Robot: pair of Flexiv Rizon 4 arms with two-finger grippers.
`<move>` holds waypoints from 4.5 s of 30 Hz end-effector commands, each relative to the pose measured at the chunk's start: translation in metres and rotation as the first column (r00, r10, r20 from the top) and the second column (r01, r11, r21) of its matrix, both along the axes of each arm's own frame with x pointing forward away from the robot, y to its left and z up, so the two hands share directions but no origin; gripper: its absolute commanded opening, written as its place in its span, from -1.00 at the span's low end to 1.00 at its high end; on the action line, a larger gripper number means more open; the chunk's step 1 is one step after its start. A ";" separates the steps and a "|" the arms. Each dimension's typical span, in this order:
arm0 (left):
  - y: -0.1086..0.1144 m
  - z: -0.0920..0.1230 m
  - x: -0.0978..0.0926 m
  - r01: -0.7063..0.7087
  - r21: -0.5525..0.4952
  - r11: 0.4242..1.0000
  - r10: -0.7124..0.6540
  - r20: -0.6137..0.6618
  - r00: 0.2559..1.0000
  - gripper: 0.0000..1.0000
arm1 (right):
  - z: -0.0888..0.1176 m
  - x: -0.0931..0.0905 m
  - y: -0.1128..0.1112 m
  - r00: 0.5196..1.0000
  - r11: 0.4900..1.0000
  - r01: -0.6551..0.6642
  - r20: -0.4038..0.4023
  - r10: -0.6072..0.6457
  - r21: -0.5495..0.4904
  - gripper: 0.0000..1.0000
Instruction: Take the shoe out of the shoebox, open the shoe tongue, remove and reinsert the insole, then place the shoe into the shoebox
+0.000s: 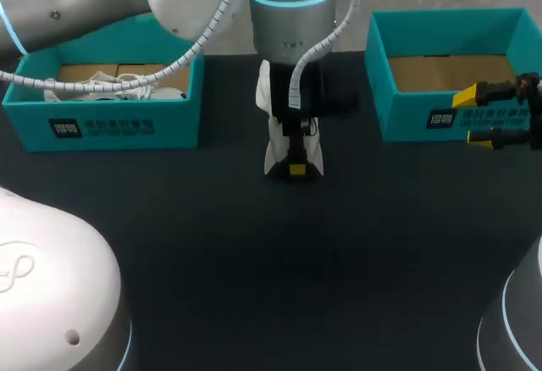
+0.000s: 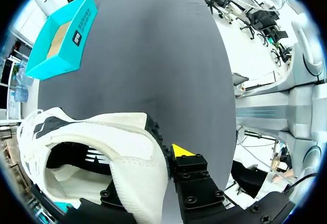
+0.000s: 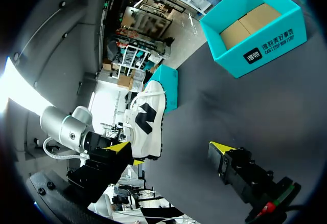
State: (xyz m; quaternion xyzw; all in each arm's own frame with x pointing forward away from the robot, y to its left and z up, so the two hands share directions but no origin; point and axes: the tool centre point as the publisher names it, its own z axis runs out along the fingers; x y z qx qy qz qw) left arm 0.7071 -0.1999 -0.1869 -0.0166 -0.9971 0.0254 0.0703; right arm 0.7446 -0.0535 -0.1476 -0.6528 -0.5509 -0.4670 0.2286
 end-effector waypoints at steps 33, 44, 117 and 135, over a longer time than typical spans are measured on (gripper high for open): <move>0.095 0.036 0.021 0.013 -0.002 1.000 -0.013 -0.011 1.000 -1.00 | 0.000 -0.001 0.000 1.000 1.000 0.002 -0.003 -0.002 -0.004 1.00; 0.169 0.031 0.049 0.022 0.004 1.000 -0.021 -0.058 0.998 -1.00 | 0.000 -0.001 0.000 1.000 1.000 0.002 -0.003 -0.002 -0.004 1.00; 0.422 0.031 0.205 0.132 0.116 0.984 -0.137 0.034 0.990 -1.00 | 0.000 -0.001 0.000 1.000 1.000 0.002 -0.003 -0.002 -0.004 1.00; 0.498 0.014 0.279 0.077 0.100 0.992 -0.075 -0.017 0.997 -1.00 | 0.000 -0.001 0.000 1.000 1.000 0.002 -0.003 -0.002 -0.004 1.00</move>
